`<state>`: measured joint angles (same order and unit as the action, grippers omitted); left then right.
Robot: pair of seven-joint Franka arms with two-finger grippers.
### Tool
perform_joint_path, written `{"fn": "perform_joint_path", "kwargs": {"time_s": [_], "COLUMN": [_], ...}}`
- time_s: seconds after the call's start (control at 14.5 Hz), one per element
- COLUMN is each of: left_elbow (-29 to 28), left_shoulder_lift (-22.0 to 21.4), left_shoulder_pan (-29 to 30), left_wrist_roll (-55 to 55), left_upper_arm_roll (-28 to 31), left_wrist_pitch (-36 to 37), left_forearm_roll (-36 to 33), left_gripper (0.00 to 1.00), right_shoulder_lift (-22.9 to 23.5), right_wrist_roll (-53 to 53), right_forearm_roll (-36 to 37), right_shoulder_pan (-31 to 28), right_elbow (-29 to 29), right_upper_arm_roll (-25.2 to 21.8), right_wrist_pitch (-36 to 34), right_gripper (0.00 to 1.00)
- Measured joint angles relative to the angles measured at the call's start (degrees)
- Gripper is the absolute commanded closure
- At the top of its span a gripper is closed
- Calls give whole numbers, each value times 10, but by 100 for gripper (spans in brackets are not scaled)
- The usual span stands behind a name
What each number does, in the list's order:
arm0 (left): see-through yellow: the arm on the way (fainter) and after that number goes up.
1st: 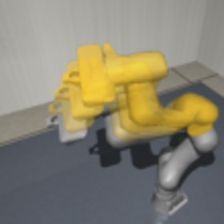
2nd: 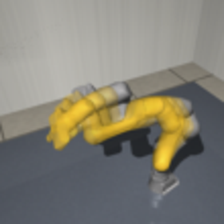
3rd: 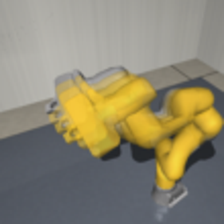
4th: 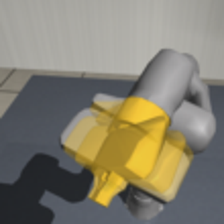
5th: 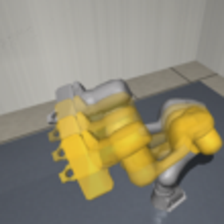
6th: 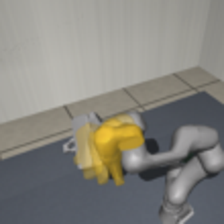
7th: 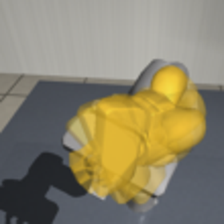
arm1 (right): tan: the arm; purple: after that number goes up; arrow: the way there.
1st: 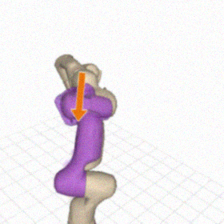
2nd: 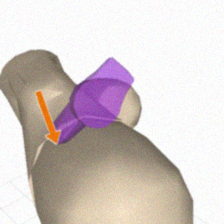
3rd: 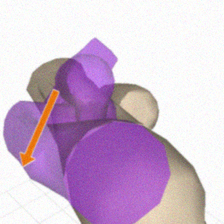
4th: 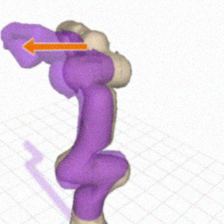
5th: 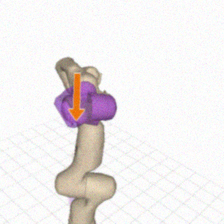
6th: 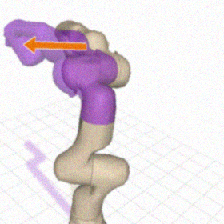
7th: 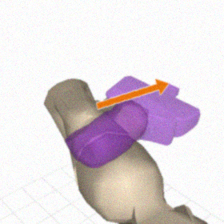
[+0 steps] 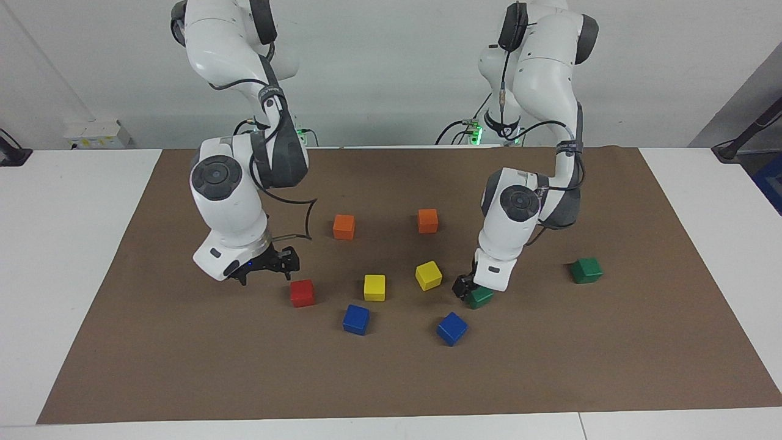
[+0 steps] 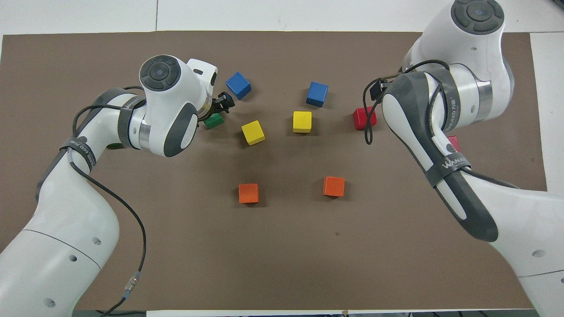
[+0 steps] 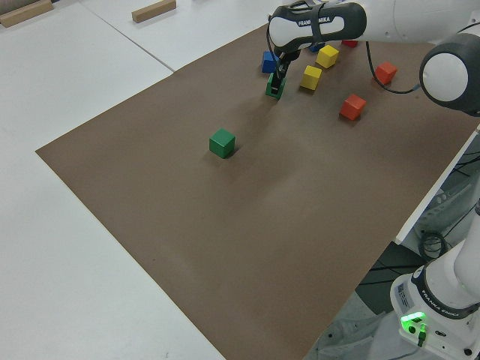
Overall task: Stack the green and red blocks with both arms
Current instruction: 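Lift the green cube with the left gripper while the right gripper lifts red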
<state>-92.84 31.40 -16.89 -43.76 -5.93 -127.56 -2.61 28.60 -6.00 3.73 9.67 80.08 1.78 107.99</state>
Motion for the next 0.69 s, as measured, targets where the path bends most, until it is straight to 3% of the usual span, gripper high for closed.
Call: {"fn": "perform_joint_path", "kwargs": {"time_s": [0.35, 0.69], "left_elbow": [-6, -6], "left_shoulder_lift": [0, 0], "left_shoulder_pan": [0, 0], "left_wrist_roll": [-18, -20], "left_upper_arm_roll": [0, -1], "left_wrist_pitch": [-8, -9], "left_forearm_roll": [0, 0], "left_gripper": [0, 2], "right_shoulder_lift": [30, 46], "right_wrist_roll": [-49, -51], "right_forearm_roll": [0, 0], "right_shoulder_pan": [34, 32], "right_elbow": [-13, -9], "right_upper_arm_roll": [0, -1], "right_wrist_pitch": [18, 56], "right_gripper": [0, 0]}}
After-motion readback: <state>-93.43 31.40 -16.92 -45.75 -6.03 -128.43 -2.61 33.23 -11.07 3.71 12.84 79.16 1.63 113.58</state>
